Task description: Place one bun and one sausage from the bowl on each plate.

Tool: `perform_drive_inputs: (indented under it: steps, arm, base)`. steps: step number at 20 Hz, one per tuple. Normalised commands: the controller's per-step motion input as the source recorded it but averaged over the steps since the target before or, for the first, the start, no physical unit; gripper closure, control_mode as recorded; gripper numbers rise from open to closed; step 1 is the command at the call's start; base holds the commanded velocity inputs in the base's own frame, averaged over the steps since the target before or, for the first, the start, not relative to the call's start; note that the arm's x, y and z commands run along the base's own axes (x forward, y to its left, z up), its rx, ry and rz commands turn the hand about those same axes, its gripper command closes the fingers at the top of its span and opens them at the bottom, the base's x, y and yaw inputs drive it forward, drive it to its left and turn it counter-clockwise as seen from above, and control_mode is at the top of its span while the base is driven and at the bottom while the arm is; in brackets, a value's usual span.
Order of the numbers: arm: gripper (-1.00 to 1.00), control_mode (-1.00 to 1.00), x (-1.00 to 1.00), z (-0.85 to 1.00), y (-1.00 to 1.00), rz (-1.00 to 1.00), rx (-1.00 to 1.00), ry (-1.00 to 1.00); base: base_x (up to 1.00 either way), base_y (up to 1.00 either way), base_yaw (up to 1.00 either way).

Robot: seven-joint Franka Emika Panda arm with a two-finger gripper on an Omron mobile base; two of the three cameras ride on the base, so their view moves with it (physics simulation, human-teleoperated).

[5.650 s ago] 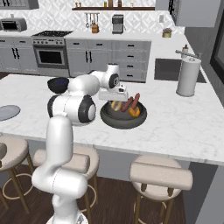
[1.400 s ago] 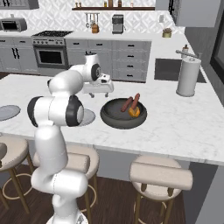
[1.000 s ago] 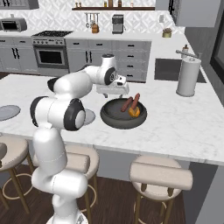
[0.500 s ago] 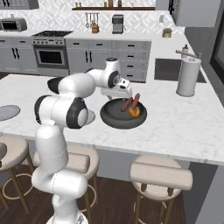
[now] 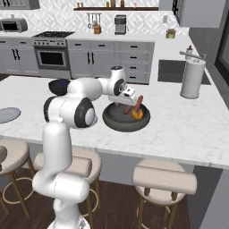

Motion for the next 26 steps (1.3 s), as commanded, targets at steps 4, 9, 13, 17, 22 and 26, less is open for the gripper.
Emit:
perform_drive_inputs:
  steps: [4, 9, 13, 17, 22, 26]
  arm:
    - [-1.0, -1.0, 0.33, -0.24, -0.04, -0.05, 0.0, 0.05]
    - [-1.0, -1.0, 0.39, -0.18, 0.01, -0.01, 0.0, 0.03]
    - [-1.0, -1.0, 0.21, -0.13, -0.01, 0.0, 0.0, 0.04]
    - [-1.0, -1.0, 0.0, -0.4, 0.0, -0.03, 0.0, 0.03]
    - [-1.0, -1.0, 0.0, -0.44, 0.0, -0.08, 0.01, 0.0]
    - [-1.0, -1.0, 0.0, -0.3, 0.0, -0.08, 0.02, 0.0]
  base:
    - [0.0, 0.0, 0.0]
    - [0.0, 0.0, 0.0]
    - [0.0, 0.0, 0.0]
    - [0.0, 0.0, 0.0]
    - [0.0, 0.0, 0.0]
    - [0.0, 0.0, 0.0]
